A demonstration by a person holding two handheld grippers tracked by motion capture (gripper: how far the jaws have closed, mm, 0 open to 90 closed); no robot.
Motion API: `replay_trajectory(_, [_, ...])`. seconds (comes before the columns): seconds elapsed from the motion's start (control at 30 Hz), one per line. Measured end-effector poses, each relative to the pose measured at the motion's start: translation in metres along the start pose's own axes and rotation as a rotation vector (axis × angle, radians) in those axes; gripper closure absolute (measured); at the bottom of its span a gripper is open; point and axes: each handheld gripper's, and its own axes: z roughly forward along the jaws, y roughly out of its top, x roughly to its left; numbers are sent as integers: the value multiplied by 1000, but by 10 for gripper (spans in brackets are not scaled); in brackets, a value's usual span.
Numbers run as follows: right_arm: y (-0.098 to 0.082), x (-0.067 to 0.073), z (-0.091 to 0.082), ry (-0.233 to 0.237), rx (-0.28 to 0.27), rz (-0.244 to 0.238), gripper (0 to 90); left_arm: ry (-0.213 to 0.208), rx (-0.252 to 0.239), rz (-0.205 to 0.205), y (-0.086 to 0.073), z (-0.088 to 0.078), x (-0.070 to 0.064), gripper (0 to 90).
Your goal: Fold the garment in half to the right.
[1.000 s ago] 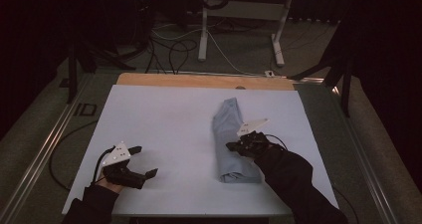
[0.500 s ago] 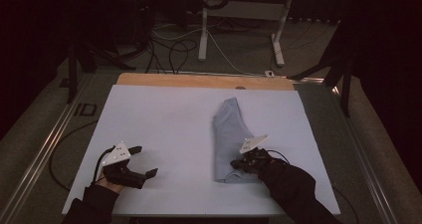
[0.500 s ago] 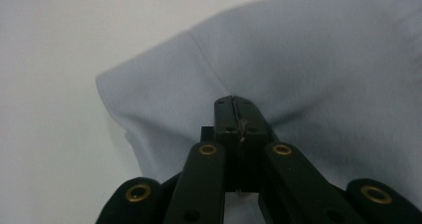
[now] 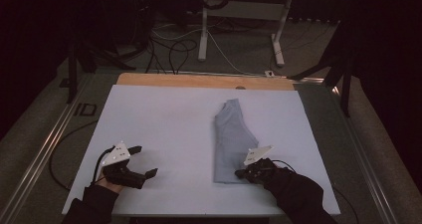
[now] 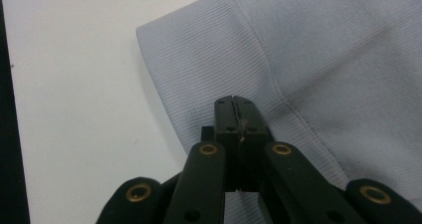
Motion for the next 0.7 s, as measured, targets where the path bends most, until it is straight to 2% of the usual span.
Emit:
replay_trajectory(0.03, [-1,-2,1,7,-3,-11,900,1,0,-2,0,0,0,6])
replay_trajectory(0.1, [0,-1,1,7,-3,-1,900,1,1,1,0,0,0,6])
replay_trajectory(0.13, [0,-4,1,13,-1,-26,900,0,0,1,1,1,0,6])
replay_trajectory(0.17, [0,-4,1,16,-2,-28,900,0,2,1,1,1,0,6])
replay_trajectory(0.27, [0,-4,2,16,-3,-17,900,1,3,6,1,1,-1,6])
replay_trajectory(0.3, [2,-3,1,19,-4,11,900,1,4,8,2,1,-1,6])
replay_trajectory(0.33, [2,-3,1,19,-3,15,900,0,1,7,2,1,0,6])
replay_trajectory(0.4, [4,-6,-2,35,-23,-2,900,2,-2,2,2,0,0,6])
replay_trajectory(0.5, [7,-6,-6,33,-43,4,899,2,-2,4,2,0,0,6])
replay_trajectory(0.53, [9,-7,-9,21,-44,-8,880,2,-1,2,1,0,1,6])
replay_trajectory(0.57, [12,-8,-14,17,-71,-4,824,1,-1,-1,1,0,1,6])
replay_trajectory(0.67, [17,-10,-20,30,-95,-5,709,-1,0,3,1,0,0,6])
replay_trajectory(0.7, [17,-10,-20,30,-95,-5,709,-1,0,3,1,0,0,6])
